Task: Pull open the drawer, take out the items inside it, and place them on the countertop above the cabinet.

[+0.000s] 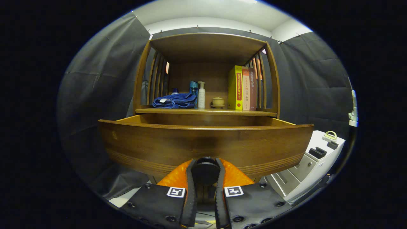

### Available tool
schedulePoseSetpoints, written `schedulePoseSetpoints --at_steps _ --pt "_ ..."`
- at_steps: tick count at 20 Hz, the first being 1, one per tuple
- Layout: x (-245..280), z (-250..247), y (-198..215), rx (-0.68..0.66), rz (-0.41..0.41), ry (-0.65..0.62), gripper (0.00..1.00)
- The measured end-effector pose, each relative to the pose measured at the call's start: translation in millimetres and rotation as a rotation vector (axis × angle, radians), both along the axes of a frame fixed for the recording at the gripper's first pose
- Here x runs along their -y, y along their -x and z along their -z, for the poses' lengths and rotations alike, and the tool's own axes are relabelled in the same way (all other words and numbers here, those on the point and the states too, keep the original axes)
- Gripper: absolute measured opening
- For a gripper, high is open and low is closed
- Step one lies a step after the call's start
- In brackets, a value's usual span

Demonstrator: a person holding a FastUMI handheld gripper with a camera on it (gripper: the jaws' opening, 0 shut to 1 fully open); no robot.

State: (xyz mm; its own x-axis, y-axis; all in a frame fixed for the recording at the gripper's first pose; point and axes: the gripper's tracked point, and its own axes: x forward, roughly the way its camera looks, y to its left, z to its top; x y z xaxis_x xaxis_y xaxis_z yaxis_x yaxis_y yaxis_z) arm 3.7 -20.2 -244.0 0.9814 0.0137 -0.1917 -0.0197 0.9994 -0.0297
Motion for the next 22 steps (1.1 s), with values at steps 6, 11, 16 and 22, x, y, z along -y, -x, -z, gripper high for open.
schedulePoseSetpoints --at_steps 6,11,16,22 --pt "-7 13 -9 -0.004 -0.005 -0.004 0.31" --pt "-3 12 -15 0.004 0.013 -0.007 0.31" --pt "-1 18 -22 0.016 0.013 0.006 0.31" --pt "-1 20 -49 0.002 0.034 -0.099 0.32"
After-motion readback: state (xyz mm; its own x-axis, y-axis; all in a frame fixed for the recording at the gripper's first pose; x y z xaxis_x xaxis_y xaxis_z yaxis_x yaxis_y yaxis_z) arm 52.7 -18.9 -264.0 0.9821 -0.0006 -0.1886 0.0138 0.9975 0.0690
